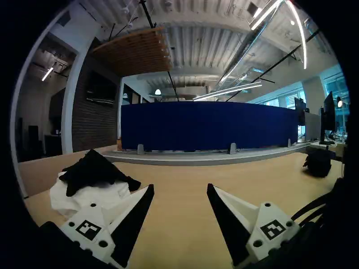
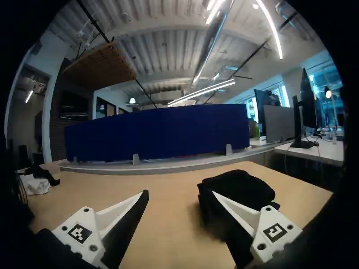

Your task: Fold towel

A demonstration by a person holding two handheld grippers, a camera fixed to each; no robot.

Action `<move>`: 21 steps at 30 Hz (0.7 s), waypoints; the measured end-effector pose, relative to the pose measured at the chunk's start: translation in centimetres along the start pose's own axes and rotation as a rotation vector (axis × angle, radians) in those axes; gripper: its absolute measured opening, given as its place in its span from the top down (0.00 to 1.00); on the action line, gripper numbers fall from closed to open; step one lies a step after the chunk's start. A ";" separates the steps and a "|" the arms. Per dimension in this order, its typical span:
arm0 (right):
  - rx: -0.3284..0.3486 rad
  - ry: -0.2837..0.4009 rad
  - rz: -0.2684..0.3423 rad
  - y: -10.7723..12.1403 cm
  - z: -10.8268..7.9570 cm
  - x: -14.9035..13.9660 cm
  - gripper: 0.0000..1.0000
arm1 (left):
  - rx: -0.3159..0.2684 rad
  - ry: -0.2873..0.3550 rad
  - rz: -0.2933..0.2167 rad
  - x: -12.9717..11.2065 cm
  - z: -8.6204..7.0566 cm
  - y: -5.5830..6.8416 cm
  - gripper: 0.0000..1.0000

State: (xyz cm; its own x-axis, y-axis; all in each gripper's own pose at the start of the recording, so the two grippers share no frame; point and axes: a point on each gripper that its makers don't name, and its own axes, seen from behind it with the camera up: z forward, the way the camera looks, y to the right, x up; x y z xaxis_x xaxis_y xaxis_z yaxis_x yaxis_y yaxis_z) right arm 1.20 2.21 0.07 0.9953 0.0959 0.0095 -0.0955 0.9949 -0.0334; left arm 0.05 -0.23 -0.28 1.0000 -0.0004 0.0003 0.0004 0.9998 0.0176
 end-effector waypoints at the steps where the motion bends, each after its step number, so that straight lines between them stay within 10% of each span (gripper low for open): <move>1: -0.001 0.001 0.001 -0.1 0.0 -0.1 0.00 | 0.000 0.000 0.000 0.0 0.0 0.0 0.13; 21: 0.030 0.012 -0.093 -1.9 -0.2 -0.9 0.00 | 0.000 0.000 0.000 0.0 0.0 -0.1 0.13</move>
State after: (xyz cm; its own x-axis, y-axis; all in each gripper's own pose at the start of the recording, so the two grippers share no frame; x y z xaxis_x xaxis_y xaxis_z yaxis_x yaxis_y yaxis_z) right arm 0.47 0.25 -0.05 1.0000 0.0031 -0.0009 -0.0031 1.0000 -0.0032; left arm 0.02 -0.29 -0.31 1.0000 -0.0003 0.0002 0.0003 0.9998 0.0178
